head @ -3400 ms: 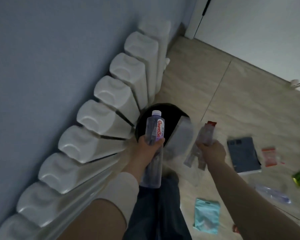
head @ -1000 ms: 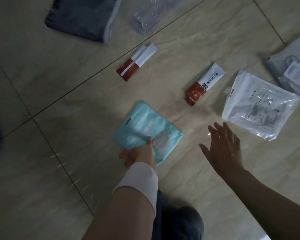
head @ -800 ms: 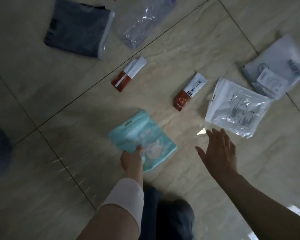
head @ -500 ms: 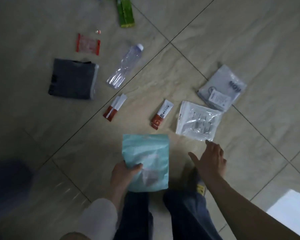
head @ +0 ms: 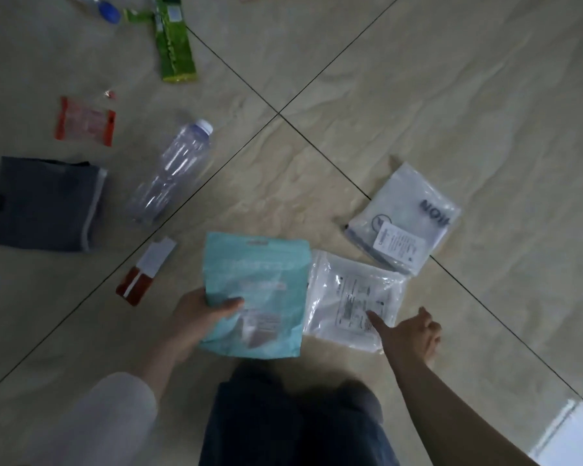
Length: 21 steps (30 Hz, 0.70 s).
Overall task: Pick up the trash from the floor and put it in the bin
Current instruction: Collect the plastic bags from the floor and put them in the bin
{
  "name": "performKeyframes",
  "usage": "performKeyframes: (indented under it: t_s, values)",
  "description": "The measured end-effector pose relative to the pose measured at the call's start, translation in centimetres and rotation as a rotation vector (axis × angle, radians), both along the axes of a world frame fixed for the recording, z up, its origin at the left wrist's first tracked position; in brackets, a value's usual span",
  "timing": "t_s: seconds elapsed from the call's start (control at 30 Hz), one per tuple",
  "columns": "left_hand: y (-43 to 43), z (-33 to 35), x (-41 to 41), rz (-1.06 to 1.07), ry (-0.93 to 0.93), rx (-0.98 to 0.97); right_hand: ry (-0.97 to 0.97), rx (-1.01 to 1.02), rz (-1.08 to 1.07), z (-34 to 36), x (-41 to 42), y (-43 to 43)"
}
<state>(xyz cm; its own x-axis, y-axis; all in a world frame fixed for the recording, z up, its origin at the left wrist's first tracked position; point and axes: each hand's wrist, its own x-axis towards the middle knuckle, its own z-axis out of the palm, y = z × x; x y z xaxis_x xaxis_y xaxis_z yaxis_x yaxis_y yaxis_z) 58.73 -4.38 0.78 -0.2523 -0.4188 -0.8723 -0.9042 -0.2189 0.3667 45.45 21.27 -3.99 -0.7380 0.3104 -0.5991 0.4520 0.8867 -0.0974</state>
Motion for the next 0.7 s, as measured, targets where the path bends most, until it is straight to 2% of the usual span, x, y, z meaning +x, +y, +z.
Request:
performKeyframes:
  t_s: [0.13, 0.23, 0.37, 0.47, 0.63, 0.7]
  values:
    - [-1.3, -4.6, -1.5, -0.047, 0.059, -0.039, 0.132, -0.1, -0.164, -7.4, 0.0, -0.3]
    - [-1.2, -5.7, -0.8, -0.047, 0.076, -0.014, 0.129, -0.24, -0.271, -8.4, 0.5, 0.2]
    - [0.0, -6.2, -0.7, 0.033, 0.028, -0.017, -0.097, -0.307, -0.05, -5.2, -0.3, 2.6]
    - [1.0, -6.1, -1.3, 0.032, -0.034, -0.072, -0.172, -0.282, 0.155, -1.4, -2.5, 4.3]
    - [2.0, -6.9, -3.2, 0.014, -0.06, -0.137, -0.184, -0.351, 0.116, 1.7, -8.8, 6.1]
    - [2.4, -7.5, -4.4, -0.103, -0.093, -0.216, -0.168, -0.371, 0.119, 1.6, -11.1, 6.0]
